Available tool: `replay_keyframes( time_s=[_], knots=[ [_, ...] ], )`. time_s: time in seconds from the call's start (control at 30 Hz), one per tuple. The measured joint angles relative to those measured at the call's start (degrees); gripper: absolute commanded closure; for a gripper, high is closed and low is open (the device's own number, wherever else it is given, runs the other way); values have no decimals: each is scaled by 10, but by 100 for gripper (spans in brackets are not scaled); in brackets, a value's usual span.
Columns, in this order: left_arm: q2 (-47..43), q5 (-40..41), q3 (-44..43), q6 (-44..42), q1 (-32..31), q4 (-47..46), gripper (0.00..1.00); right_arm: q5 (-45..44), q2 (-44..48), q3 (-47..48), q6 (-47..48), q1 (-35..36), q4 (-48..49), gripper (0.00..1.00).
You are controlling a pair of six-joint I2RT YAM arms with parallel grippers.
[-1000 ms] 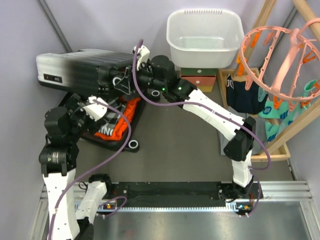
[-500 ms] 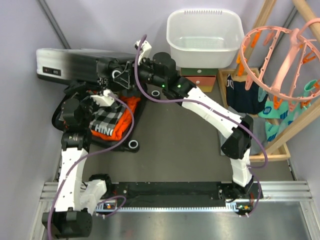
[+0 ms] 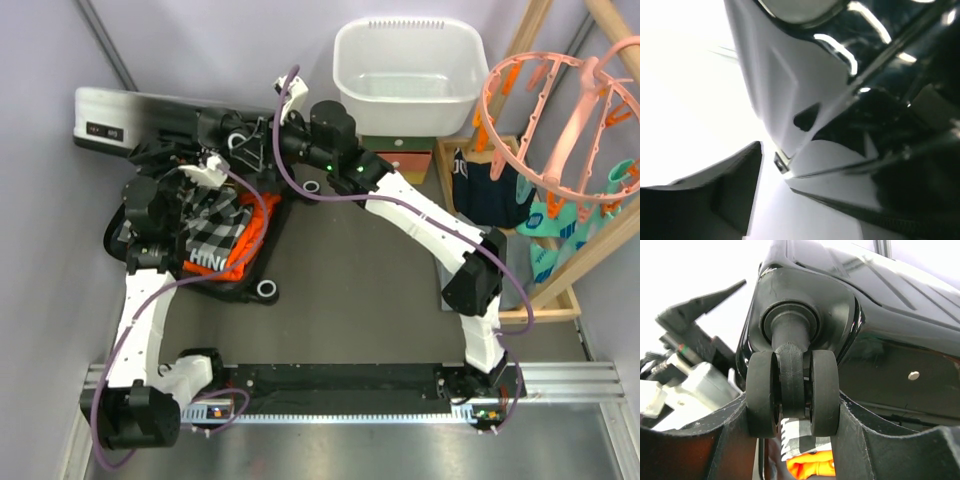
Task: Open, take out, and arrange the luggage
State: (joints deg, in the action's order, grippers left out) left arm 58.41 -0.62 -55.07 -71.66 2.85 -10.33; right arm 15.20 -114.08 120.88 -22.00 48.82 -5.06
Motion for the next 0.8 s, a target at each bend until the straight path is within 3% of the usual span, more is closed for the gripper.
replay_keyframes(
  time_s=[0.03, 0.07, 0.17, 0.27, 0.3, 0.33, 0.4, 0.43, 0.53, 0.67, 0.8],
  knots=[
    [-8, -4, 0, 1, -1, 7, 47, 1, 0, 0, 1, 0, 0, 100],
    [-13, -6, 0, -2, -3, 16, 69, 4, 0, 0, 2, 0, 6, 100],
    [-16, -7, 1, -8, -6, 21, 100, 0, 0, 0, 5, -2, 26, 100],
    [-10, -5, -6, -2, -8, -4, 100, 1, 0, 0, 7, -9, 45, 100],
    [-7, -5, -16, 3, -9, -5, 100, 1, 0, 0, 10, -11, 53, 92],
    [-1, -7, -28, 9, -9, -3, 100, 2, 0, 0, 16, -13, 62, 72],
    [11, -13, -47, 21, -9, 3, 100, 0, 0, 0, 29, -15, 70, 58],
    [17, -15, -56, 28, -9, 7, 100, -2, 0, -1, 36, -16, 72, 46],
    [38, -19, -77, 43, -15, 12, 100, -15, 18, -28, 63, -20, 73, 33],
    [70, 22, -116, 94, -9, -1, 100, -40, 75, -125, 101, -26, 18, 26],
    [95, 43, -143, 125, -12, -11, 100, -64, 122, -214, 134, -27, -9, 25]
  ],
)
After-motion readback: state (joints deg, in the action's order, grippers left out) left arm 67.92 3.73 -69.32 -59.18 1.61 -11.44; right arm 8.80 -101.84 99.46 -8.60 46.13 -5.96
